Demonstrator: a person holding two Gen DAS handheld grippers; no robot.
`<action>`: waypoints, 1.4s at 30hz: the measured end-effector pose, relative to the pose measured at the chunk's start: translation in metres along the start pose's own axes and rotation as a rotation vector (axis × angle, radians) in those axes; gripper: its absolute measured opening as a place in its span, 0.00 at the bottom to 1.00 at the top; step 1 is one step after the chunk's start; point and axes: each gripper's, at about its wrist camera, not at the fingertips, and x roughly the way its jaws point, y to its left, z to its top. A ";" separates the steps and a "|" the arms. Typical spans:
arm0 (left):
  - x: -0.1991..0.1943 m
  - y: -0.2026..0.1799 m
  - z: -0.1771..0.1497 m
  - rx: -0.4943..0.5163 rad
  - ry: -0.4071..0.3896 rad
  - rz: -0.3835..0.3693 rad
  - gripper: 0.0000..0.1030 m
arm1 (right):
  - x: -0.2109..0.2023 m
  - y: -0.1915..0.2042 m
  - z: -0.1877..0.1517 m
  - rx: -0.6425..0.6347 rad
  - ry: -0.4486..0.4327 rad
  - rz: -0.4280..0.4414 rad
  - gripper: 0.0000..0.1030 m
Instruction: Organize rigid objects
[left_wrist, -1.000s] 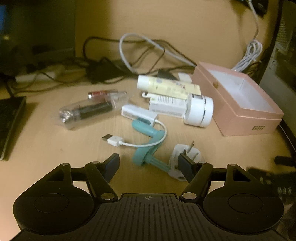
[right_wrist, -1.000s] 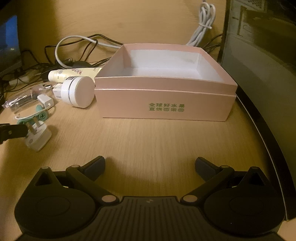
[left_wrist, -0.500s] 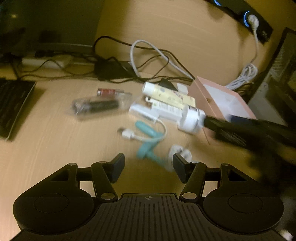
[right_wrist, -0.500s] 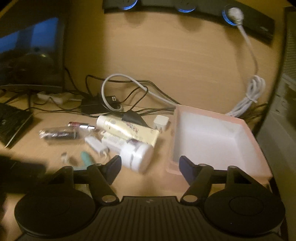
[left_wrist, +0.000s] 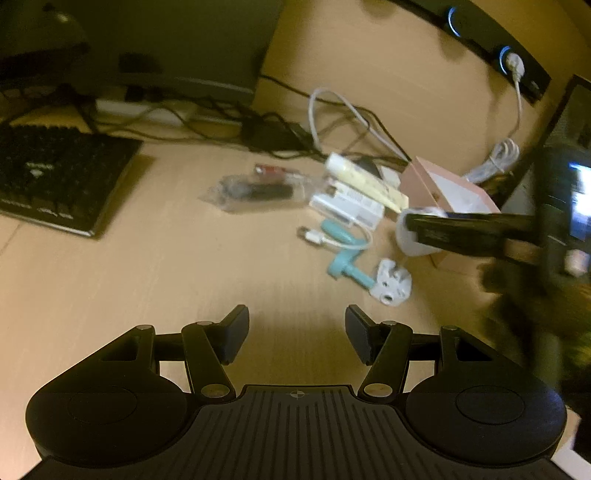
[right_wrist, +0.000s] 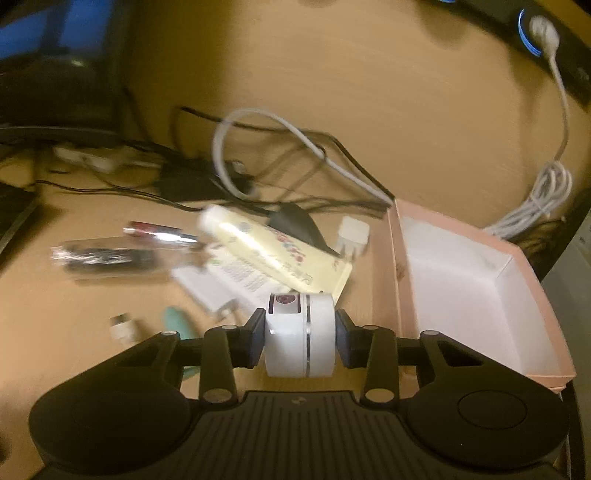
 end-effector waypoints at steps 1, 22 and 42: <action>0.002 0.000 -0.003 0.005 0.011 -0.013 0.61 | -0.012 0.000 -0.005 -0.028 -0.013 -0.001 0.37; 0.040 -0.060 0.003 0.081 0.014 -0.064 0.61 | -0.033 -0.044 -0.110 -0.465 0.107 -0.303 0.50; 0.110 -0.113 0.014 0.416 0.040 0.053 0.61 | -0.111 -0.109 -0.129 0.046 0.003 -0.013 0.71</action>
